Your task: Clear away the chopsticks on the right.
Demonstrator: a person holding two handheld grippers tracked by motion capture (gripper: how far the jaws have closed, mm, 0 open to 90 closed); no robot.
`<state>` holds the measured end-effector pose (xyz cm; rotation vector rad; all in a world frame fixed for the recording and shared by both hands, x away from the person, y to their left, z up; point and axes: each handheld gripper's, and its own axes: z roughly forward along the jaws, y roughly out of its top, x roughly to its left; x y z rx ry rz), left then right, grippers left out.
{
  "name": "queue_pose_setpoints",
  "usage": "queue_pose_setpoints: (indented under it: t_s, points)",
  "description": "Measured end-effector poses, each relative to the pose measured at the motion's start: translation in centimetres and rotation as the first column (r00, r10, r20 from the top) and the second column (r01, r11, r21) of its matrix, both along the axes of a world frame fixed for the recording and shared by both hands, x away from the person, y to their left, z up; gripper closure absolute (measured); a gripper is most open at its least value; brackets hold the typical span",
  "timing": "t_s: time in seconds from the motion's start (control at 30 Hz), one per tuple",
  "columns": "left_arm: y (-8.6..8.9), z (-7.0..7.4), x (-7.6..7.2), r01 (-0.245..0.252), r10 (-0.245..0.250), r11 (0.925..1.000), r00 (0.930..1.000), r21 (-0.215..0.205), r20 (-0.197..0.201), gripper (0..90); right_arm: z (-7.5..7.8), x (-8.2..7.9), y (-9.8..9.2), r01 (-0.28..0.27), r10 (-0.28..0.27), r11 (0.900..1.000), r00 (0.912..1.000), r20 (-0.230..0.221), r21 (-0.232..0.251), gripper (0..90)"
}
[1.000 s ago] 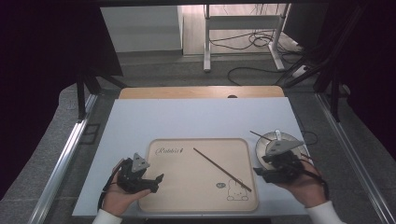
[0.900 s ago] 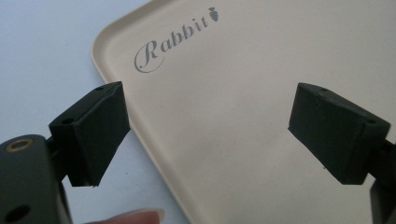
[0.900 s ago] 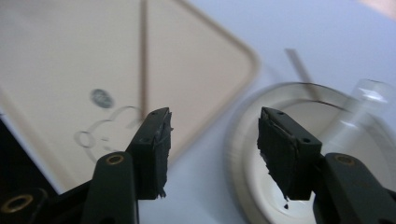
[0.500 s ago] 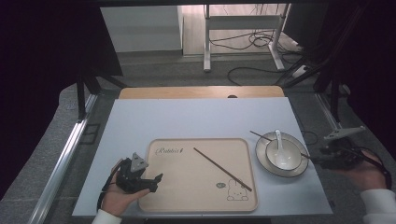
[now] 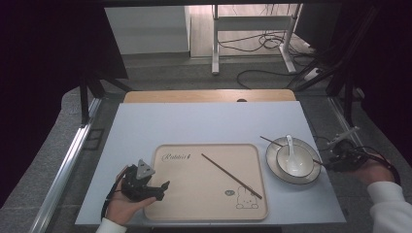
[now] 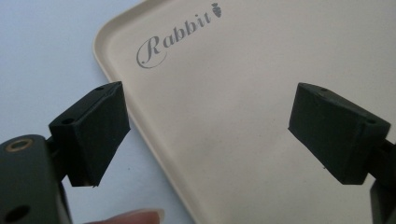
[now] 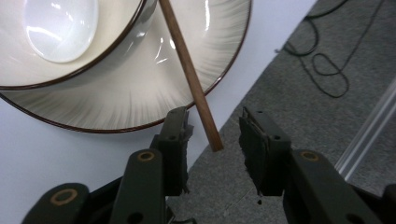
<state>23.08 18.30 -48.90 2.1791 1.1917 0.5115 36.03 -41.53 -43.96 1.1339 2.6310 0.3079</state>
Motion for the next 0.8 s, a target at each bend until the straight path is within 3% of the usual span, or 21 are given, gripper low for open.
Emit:
queue_pose_setpoints:
  t_s: [0.17,0.23,0.63,0.8]
  points:
    - [0.0,0.0,0.0,-0.002,0.002,1.0000,1.0000,0.004,0.001,12.2,-1.3,0.5,0.4,-0.031,0.029,0.997,0.9989,-0.036,-0.073,67.9]
    - [0.0,0.0,0.0,0.000,0.000,1.0000,1.0000,0.005,0.000,12.2,-1.4,0.6,0.3,-0.032,0.029,0.997,0.9987,-0.042,-0.074,69.6]
    - [0.0,-0.1,0.0,0.000,0.000,1.0000,1.0000,0.008,-0.001,12.2,-1.7,0.5,0.2,-0.066,0.063,0.996,0.9972,-0.041,-0.061,82.7]
    - [0.1,0.0,0.0,-0.001,0.001,1.0000,1.0000,0.008,0.002,12.2,-0.9,0.1,-0.1,-0.025,0.025,1.000,0.9992,-0.032,-0.001,83.3]
